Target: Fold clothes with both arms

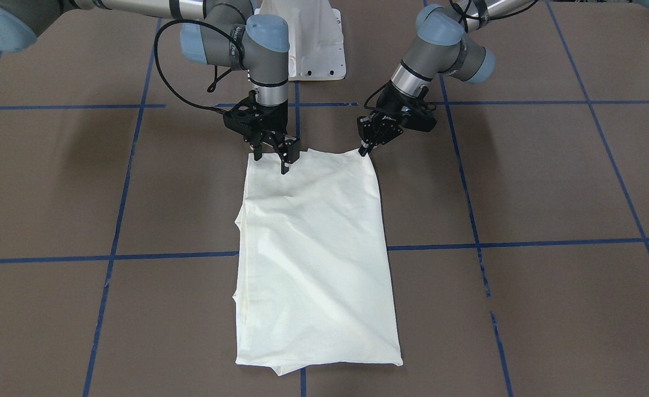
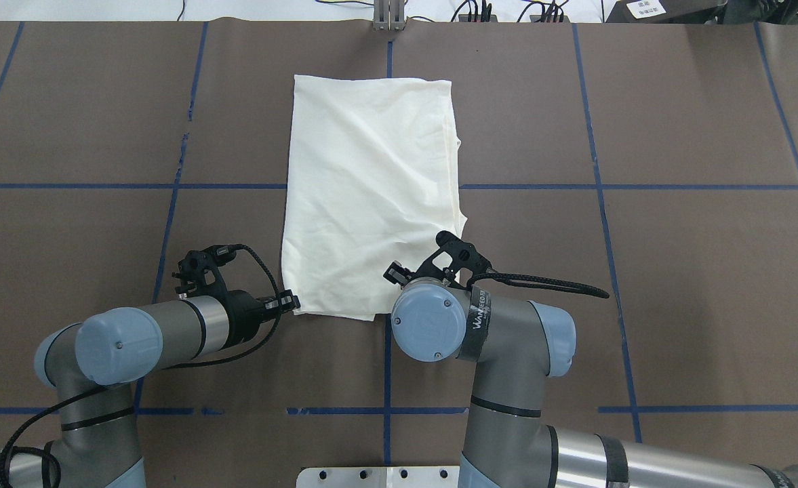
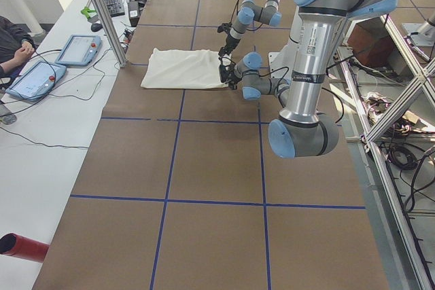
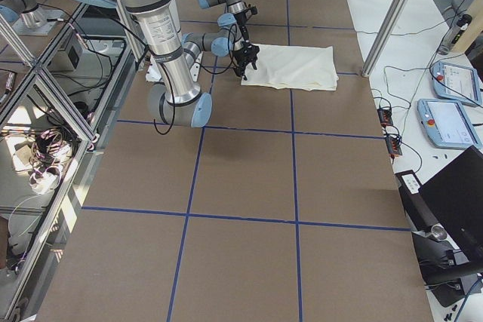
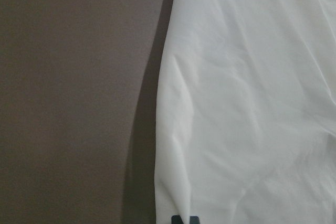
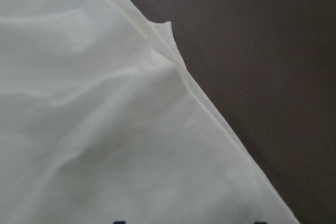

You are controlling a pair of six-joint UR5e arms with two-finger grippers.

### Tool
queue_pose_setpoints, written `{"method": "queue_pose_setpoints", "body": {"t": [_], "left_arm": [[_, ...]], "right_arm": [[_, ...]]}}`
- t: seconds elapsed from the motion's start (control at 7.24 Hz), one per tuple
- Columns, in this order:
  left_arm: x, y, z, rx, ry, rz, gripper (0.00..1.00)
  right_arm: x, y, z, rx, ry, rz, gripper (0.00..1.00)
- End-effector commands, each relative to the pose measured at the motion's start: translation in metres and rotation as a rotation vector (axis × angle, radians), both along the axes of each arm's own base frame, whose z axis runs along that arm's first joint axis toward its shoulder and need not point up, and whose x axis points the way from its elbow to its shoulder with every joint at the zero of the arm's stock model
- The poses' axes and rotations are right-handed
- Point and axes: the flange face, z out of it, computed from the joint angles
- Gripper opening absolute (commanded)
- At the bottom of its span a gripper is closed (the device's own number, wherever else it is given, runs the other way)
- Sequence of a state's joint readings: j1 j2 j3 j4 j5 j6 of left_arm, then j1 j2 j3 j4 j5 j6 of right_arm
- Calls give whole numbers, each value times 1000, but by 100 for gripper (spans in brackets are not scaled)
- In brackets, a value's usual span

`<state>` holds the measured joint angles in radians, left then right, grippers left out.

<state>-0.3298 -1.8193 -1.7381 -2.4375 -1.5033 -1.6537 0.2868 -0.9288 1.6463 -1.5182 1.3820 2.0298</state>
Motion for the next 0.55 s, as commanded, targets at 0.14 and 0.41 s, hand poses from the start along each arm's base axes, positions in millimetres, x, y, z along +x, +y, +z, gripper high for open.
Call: {"method": "queue_pose_setpoints", "body": {"t": [0.14,0.41], "left_arm": [[0,0,0,1,-1,0,0],[0,0,-1,3,0,1,0]], "right_arm": [[-8,-3,-2,-5,-4,10,85],[-13,-4,-1,-6,7,11,85]]}}
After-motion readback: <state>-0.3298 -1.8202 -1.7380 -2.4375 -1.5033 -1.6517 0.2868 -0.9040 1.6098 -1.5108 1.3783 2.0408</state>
